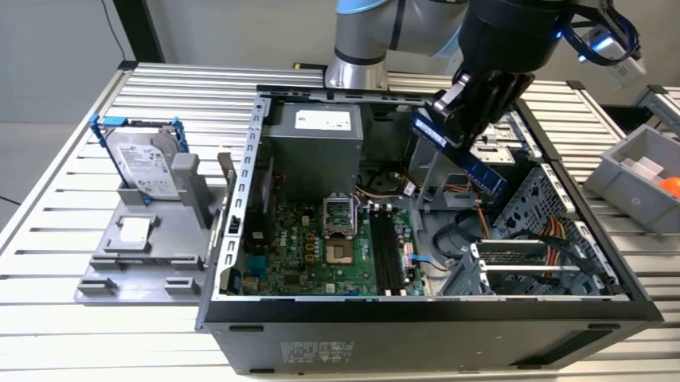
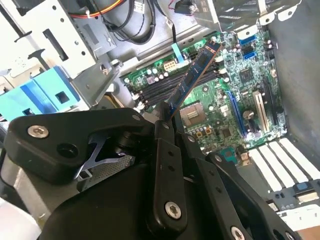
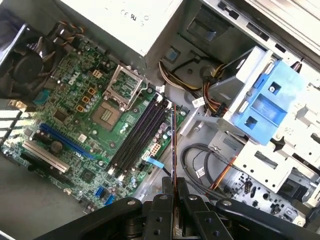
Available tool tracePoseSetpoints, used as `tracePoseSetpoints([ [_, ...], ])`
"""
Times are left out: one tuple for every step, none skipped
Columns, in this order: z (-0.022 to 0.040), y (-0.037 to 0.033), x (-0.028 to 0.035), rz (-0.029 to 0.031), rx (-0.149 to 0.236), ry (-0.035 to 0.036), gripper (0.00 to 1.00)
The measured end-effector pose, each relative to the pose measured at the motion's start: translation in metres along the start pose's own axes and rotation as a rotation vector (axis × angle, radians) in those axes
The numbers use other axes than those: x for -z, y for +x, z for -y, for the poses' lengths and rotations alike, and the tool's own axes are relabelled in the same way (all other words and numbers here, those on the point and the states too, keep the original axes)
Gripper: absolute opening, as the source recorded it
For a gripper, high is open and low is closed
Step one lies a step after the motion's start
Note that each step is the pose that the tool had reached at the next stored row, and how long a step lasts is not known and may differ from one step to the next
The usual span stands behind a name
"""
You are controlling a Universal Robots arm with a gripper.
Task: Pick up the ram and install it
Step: 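Pick up the ram and move it above insertion slot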
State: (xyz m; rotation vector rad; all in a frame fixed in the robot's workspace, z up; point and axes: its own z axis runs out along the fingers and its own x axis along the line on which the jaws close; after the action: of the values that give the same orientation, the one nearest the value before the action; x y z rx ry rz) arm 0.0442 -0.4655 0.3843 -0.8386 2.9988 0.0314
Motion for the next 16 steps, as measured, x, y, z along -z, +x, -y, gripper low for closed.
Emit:
tracePoseSetpoints([
  [0.0000, 0.0000, 0.0000, 0.0001, -0.010, 0.0003, 0.00],
  [0.0000, 0.0000, 0.0000, 0.0002, -0.020, 0.0007, 0.00],
  [0.0000, 0.0000, 0.0000, 0.0003, -0.030, 0.0010, 0.00],
  [0.0000, 0.0000, 0.0000, 0.0005, -0.040, 0.0013, 0.00],
  [0.0000, 0.0000, 0.0000, 0.0005, -0.049, 0.0016, 0.00],
  [0.0000, 0.0000, 0.0000, 0.0007, -0.060, 0.0019, 0.00],
  [0.0000, 0.0000, 0.0000, 0.0008, -0.069, 0.0023, 0.00],
  [0.0000, 0.0000, 0.0000, 0.0014, -0.119, 0.0038, 0.00],
  [0.0000, 0.0000, 0.0000, 0.0015, -0.128, 0.0041, 0.00],
  [0.0000, 0.0000, 0.0000, 0.0016, -0.137, 0.0045, 0.00],
  [0.0000, 0.0000, 0.0000, 0.0017, -0.146, 0.0047, 0.00],
  [0.0000, 0.0000, 0.0000, 0.0018, -0.156, 0.0050, 0.00],
  [0.0000, 0.0000, 0.0000, 0.0020, -0.164, 0.0053, 0.00],
  [0.0000, 0.0000, 0.0000, 0.0020, -0.173, 0.0056, 0.00],
  [0.0000, 0.0000, 0.0000, 0.0021, -0.181, 0.0058, 0.00],
  [0.0000, 0.0000, 0.0000, 0.0023, -0.189, 0.0060, 0.00],
])
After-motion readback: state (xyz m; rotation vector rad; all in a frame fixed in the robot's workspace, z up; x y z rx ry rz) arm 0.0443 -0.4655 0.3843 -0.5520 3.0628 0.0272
